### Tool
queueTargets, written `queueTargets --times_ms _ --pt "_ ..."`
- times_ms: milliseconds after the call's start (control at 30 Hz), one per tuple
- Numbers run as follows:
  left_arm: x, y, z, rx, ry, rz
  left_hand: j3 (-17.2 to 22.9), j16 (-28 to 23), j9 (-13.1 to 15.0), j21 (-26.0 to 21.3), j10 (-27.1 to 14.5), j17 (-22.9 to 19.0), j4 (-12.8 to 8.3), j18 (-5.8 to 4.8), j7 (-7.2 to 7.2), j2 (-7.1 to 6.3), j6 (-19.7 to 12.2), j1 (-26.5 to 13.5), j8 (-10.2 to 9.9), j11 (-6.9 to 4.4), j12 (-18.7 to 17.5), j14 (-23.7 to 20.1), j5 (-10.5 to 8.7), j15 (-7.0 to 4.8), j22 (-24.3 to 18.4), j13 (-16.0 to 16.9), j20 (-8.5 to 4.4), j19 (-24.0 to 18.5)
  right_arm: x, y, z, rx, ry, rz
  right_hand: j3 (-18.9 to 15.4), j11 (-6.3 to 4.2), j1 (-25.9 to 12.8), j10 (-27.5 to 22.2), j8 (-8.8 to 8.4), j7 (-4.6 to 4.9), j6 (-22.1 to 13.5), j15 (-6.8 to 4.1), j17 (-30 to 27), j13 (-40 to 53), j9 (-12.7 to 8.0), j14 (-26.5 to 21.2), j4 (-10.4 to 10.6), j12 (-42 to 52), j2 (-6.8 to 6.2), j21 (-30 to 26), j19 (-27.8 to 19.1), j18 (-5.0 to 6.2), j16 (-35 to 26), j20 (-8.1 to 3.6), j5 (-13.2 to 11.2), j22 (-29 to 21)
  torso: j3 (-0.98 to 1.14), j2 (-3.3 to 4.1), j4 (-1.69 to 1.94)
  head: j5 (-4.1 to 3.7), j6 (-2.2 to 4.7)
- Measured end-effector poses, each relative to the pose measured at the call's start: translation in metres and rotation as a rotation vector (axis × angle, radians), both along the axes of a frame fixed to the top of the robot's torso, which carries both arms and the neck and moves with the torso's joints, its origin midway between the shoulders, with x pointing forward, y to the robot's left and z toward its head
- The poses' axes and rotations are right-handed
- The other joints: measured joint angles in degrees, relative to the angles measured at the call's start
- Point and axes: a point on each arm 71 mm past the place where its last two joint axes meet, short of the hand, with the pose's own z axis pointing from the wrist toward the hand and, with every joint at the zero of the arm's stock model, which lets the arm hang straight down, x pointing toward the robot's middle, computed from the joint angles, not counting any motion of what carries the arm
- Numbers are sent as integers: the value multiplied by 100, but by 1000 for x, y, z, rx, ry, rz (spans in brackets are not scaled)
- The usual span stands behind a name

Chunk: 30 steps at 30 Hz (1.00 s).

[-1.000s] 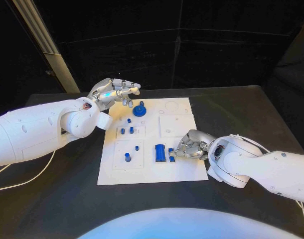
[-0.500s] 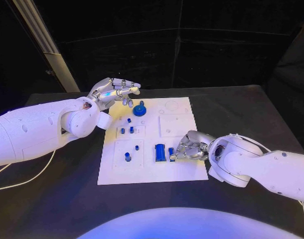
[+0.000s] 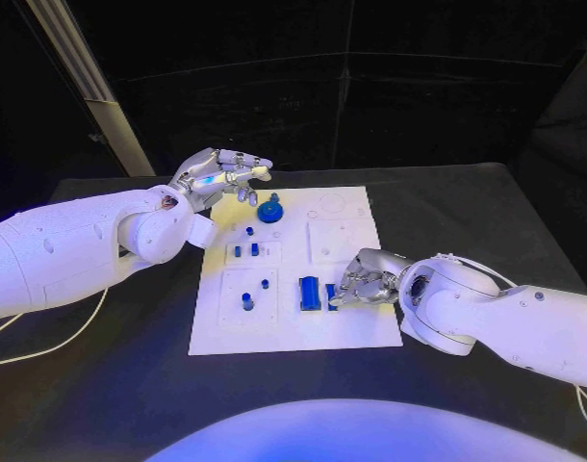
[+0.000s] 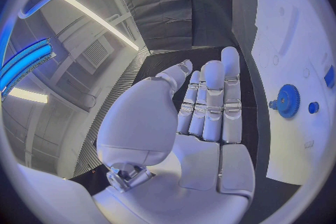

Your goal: Assemble the parts on the task board

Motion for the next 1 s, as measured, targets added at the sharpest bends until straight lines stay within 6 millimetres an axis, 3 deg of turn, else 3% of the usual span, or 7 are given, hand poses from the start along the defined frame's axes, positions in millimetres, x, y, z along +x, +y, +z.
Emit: queueTargets --times_ms 467,600,667,700,733,867,1000 --pt "0 1 0 1 0 2 0 0 0 0 0 0 0 0 0 0 0 0 0 0 0 0 0 0 1 -1 0 0 -1 -10 1 41 -16 2 -332 74 -347 -160 -46 50 -290 22 -27 -204 -8 22 223 -254 -119 -230 -148 1 -249 22 274 -303 -2 -9 -2 -2 25" --pt "0 2 0 2 0 4 0 0 0 0 0 -24 0 0 -21 0 -21 0 0 0 28 0 0 0 -3 -1 0 0 -1 -15 3 140 10 6 -321 126 -178 -529 -95 138 -448 73 -424 -667 -21 12 117 -751 10 -633 -381 107 -631 56 340 -878 -4 -17 -2 -12 82" --pt "0 3 0 3 0 6 0 0 0 0 0 -41 0 0 -21 0 -21 0 0 0 28 -23 0 19 -6 -1 0 0 0 -17 3 216 27 5 -246 172 87 -1173 -117 175 -542 146 -1285 -1458 -21 -162 -23 -1640 123 -1466 -871 355 -1472 88 340 -1986 -7 -24 -4 -29 133" --pt "1 3 0 3 -1 7 0 -3 0 0 0 -57 0 0 -21 0 -21 0 0 0 28 -43 0 0 -6 -1 0 0 2 -19 4 273 37 -1 -174 217 306 -1538 -159 214 -626 187 -2215 -1873 -32 -515 -146 -2163 189 -2270 -1339 504 -2450 115 304 -2957 -7 -29 -4 -36 164" --pt "1 3 0 4 -2 9 0 -25 0 0 0 -79 0 -1 -21 0 -21 0 0 0 28 -43 0 0 -6 -1 0 0 5 -21 5 313 43 -9 -112 279 480 -1733 -206 256 -714 218 -2735 -2094 -54 -782 -241 -2456 227 -2638 -1561 542 -3052 148 198 -3317 -9 -36 -7 -49 203" --pt "3 5 -1 7 -10 24 0 -144 0 -91 -23 -175 0 -1 -21 0 -21 0 41 -19 72 -181 0 8 -46 3 22 -23 31 -36 18 503 29 -78 224 632 1244 -2557 -537 604 -1157 620 -4051 -3303 -230 -2025 -654 -3979 386 -4032 -2598 540 -5069 394 -219 -4263 -9 -73 -18 -71 335" --pt "6 10 -1 14 -28 54 1 -520 0 -381 -84 -386 35 -1 -21 0 -21 0 84 40 59 -523 0 48 -205 -34 68 -321 62 -57 33 684 -21 -174 262 797 1297 -2386 -749 668 -1112 904 -4940 -4275 -390 -2574 -823 -4758 392 -4989 -3099 539 -6248 652 -360 -4871 -4 -119 -29 -92 495"
